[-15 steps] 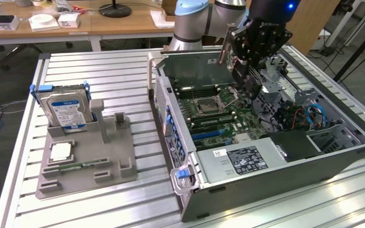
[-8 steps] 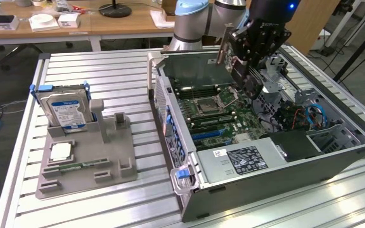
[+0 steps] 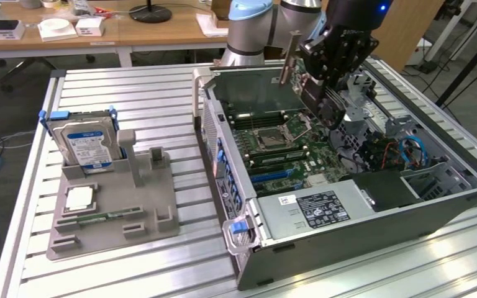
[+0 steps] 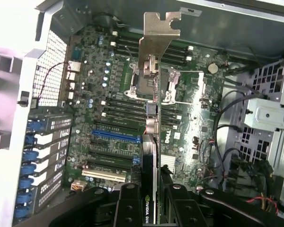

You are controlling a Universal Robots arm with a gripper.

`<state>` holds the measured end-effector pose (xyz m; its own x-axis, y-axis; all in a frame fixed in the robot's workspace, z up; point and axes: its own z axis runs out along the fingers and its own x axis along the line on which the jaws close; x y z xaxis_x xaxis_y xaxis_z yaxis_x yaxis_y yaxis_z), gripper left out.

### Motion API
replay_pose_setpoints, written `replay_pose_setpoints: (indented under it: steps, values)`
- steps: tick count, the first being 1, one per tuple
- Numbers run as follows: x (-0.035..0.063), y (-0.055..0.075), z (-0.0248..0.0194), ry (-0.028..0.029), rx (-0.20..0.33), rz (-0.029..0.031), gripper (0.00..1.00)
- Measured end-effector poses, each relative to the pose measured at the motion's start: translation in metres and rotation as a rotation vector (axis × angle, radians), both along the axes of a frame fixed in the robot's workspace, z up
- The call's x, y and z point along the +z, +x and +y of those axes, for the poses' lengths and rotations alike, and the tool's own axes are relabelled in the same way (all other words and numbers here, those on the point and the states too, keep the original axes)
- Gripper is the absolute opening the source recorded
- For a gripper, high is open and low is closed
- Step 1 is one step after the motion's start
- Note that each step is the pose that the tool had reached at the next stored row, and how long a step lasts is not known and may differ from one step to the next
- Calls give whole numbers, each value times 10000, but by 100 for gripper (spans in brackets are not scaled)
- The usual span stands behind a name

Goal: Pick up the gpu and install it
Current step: 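Insert the gpu into the slot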

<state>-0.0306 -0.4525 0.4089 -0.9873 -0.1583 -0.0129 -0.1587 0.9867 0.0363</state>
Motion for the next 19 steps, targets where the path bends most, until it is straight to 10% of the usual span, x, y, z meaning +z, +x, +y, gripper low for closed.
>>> replay_pose_setpoints:
  steps: [19]
  values:
    - [0,0,0,0,1773,0,26]
